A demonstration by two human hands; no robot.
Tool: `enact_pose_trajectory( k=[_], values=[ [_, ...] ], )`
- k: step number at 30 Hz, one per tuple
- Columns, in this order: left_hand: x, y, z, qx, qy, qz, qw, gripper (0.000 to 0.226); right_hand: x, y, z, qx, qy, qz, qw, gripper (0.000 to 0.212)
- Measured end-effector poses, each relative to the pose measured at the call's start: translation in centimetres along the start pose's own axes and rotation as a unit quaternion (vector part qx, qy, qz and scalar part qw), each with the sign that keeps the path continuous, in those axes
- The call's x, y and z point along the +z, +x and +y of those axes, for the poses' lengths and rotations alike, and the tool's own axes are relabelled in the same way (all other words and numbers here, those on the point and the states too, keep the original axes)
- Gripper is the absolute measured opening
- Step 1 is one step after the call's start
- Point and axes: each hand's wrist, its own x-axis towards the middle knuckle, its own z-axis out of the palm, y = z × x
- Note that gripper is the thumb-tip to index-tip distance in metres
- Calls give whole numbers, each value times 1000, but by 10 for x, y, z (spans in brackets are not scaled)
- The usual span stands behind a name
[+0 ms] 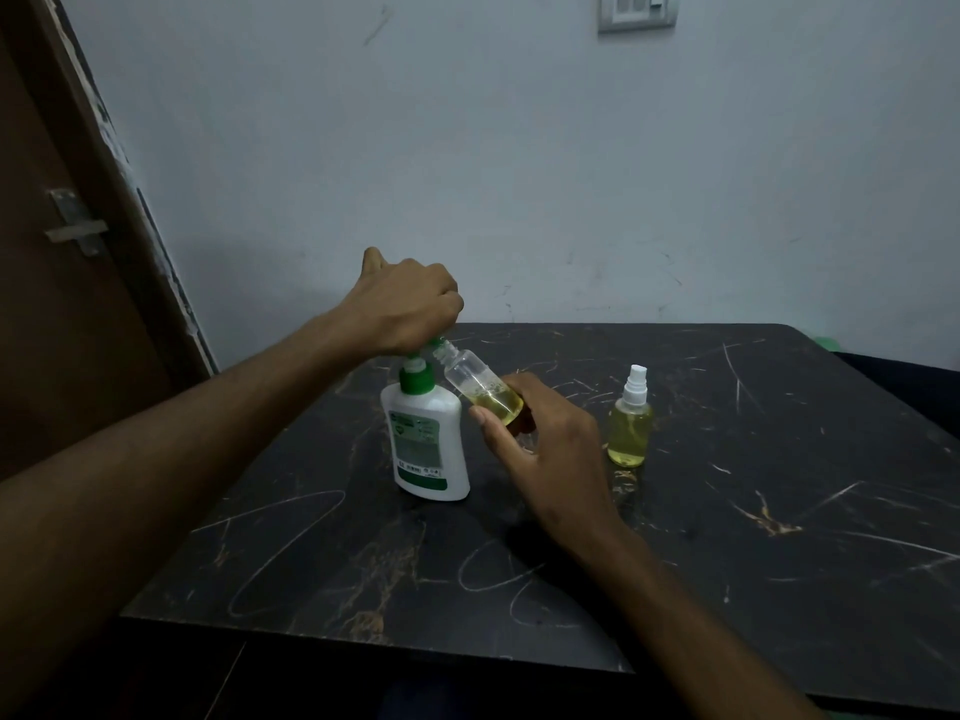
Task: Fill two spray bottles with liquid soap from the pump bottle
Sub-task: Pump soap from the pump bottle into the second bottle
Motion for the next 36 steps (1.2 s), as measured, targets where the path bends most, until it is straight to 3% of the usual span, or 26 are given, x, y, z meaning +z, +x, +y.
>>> enact_pose_trajectory(
  k=[4, 9, 14, 19, 36],
  values=[
    [6, -3, 5, 6, -29, -11, 1000, 60, 0, 0, -1, -3, -2, 0, 1000, 19],
    [1, 0, -2, 11, 13, -1, 1000, 45, -1, 0, -1, -2, 2, -3, 1000, 18],
    [6, -3, 4, 4, -24, -12, 1000, 54, 1, 0, -1, -1, 2, -4, 1000, 20],
    [1, 1, -3, 8, 10, 9, 1000, 42, -1, 0, 0, 1, 4, -7, 1000, 20],
    [1, -5, 6, -20, -35, -23, 999, 61, 0, 1, 0, -1, 0, -6, 1000, 19]
  ],
)
